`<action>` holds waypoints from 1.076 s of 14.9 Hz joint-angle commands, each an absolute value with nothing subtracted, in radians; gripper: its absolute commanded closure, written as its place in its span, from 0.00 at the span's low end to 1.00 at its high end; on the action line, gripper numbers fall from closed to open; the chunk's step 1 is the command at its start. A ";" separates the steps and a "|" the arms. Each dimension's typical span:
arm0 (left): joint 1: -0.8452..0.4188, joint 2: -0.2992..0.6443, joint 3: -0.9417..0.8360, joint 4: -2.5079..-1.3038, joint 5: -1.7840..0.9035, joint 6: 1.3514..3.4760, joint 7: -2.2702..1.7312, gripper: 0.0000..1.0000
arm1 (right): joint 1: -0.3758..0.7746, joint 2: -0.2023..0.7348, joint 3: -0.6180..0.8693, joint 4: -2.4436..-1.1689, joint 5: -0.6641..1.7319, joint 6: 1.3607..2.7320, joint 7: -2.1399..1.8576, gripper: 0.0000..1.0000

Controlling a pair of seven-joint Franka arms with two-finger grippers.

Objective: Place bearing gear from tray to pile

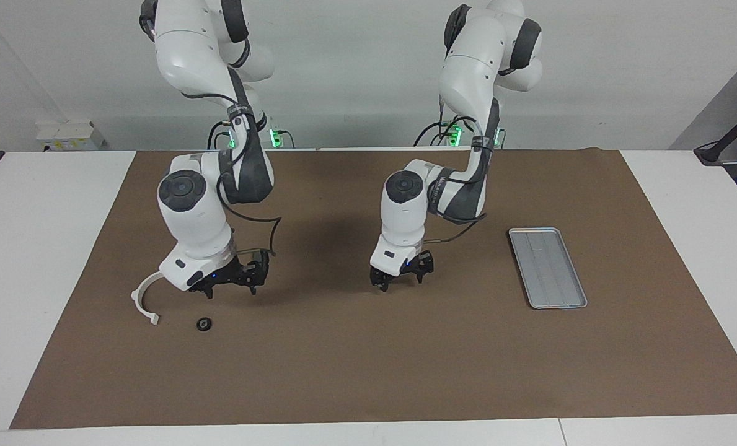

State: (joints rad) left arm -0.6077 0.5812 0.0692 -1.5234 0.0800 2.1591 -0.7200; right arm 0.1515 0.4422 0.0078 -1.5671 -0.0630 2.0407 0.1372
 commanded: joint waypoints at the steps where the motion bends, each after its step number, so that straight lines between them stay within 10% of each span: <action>1: -0.485 0.483 0.060 -1.565 0.086 2.085 -0.593 0.00 | 0.193 0.402 0.014 -1.575 -0.048 1.997 0.274 0.00; 8: -0.135 0.397 0.054 -1.606 -0.020 2.065 -0.111 0.00 | 0.396 0.394 0.020 -1.575 0.024 2.023 0.776 0.00; 16: -0.008 0.308 0.055 -1.703 -0.086 2.054 0.110 0.00 | 0.557 0.532 0.017 -1.493 -0.014 2.049 1.080 0.00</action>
